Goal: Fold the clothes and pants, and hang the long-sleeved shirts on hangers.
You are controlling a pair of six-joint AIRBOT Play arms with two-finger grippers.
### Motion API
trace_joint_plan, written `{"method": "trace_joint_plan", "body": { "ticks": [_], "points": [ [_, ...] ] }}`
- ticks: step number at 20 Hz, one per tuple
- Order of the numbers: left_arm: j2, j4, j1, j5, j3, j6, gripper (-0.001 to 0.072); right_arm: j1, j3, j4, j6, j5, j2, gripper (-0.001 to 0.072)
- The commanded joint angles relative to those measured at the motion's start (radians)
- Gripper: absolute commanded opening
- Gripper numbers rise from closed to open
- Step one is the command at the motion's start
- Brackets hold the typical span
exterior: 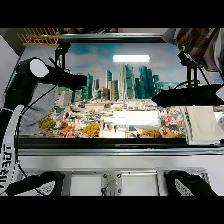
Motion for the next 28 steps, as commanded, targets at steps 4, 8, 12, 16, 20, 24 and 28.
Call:
{"method": "trace_joint_plan", "body": {
  "ticks": [4, 8, 12, 16, 20, 24, 28],
  "points": [
    [0.000, 0.000, -0.001, 0.000, 0.000, 0.000, 0.0010, 0.000, 0.000, 0.000, 0.000, 0.000, -0.001, 0.0022],
    [0.000, -0.010, -0.001, 0.038, 0.000, 0.000, 0.0010, 0.000, 0.000, 0.000, 0.000, 0.000, -0.001, 0.0022],
    [0.002, 0.113, 0.085, 0.089, 0.040, 0.020, 0.0704, 0.000, 0.000, 0.000, 0.000, 0.000, -0.001, 0.0022],
    [0.002, 0.301, 0.389, 0.117, 0.026, -0.137, 0.0695, 0.000, 0.000, 0.000, 0.000, 0.000, -0.001, 0.0022],
    [-0.002, 0.286, 0.675, 0.312, -0.169, -0.246, 0.0695, 0.000, 0.000, 0.000, 0.000, 0.000, -0.001, 0.0022],
    [-0.094, 0.286, 0.792, 0.419, -0.259, -0.249, 0.0696, 0.000, 0.000, 0.000, 0.000, 0.000, -0.001, 0.0022],
    [-0.225, 0.285, 0.794, 0.487, -0.259, -0.253, 0.0695, 0.000, 0.000, 0.000, 0.000, 0.000, -0.001, 0.0022]
  ]
}}
